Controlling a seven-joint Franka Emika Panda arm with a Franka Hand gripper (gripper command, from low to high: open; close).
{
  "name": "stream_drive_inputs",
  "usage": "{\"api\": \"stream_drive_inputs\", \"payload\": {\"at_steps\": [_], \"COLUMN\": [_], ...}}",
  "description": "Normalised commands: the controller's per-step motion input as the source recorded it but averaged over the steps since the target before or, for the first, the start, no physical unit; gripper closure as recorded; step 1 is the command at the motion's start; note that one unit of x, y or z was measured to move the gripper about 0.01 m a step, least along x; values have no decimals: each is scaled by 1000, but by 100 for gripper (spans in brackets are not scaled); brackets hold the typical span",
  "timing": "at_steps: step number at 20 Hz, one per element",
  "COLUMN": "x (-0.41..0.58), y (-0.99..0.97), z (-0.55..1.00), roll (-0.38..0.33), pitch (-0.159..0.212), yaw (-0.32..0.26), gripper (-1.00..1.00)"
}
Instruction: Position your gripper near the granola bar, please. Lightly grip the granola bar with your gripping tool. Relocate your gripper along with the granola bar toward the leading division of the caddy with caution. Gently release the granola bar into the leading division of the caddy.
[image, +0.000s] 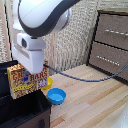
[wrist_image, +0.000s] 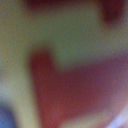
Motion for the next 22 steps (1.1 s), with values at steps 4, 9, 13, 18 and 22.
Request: {"api": "stream_drive_inputs", "payload": {"at_steps": [4,9,13,18,22], "x": [-77,-41,-18,37,71], "y": [751,775,641,57,0], "z": [70,61,12,-15,4], "roll": [0,-5,-43,0,0], "pitch": [88,66,-18,-3,25], "yaw": [-57,-75,-139,-21,-2], "gripper": [100,100,100,-100,-100]}}
